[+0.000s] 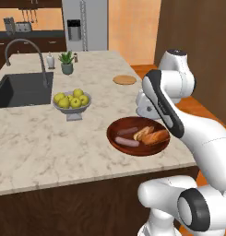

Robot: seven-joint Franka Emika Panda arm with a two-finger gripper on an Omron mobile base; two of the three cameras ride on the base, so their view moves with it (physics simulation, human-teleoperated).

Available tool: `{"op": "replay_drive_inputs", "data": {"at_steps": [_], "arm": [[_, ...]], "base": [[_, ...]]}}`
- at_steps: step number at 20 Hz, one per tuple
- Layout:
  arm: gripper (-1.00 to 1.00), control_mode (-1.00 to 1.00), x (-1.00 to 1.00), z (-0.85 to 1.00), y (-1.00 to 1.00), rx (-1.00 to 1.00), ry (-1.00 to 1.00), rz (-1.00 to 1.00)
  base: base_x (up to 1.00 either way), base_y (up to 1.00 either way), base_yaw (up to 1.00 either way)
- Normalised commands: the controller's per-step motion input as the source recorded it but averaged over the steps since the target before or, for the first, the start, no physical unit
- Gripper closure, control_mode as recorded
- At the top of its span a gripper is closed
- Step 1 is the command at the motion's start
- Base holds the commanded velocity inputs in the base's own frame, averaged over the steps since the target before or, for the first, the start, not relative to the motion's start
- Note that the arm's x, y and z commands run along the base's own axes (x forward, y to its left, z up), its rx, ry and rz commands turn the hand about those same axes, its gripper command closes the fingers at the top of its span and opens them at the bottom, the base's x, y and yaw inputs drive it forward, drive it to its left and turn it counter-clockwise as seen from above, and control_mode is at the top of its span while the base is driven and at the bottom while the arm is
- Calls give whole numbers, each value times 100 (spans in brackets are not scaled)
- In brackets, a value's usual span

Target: Place one bun and one sausage from the bowl on each plate.

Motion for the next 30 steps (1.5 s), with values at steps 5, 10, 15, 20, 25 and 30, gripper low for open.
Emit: {"op": "replay_drive_inputs", "data": {"at_steps": [5, 10, 15, 20, 25, 30], "arm": [[-100, 100, 0, 0, 0, 0, 0, 0], [-100, 100, 0, 0, 0, 0, 0, 0], [-100, 100, 0, 0, 0, 0, 0, 0], [-100, 100, 0, 0, 0, 0, 0, 0], [-100, 100, 0, 0, 0, 0, 0, 0], [-100, 100, 0, 0, 0, 0, 0, 0]], "base": [[-6, -57, 13], [-35, -100, 24], [-53, -100, 30], [0, -100, 51], [26, -89, 61], [65, -74, 63]]}}
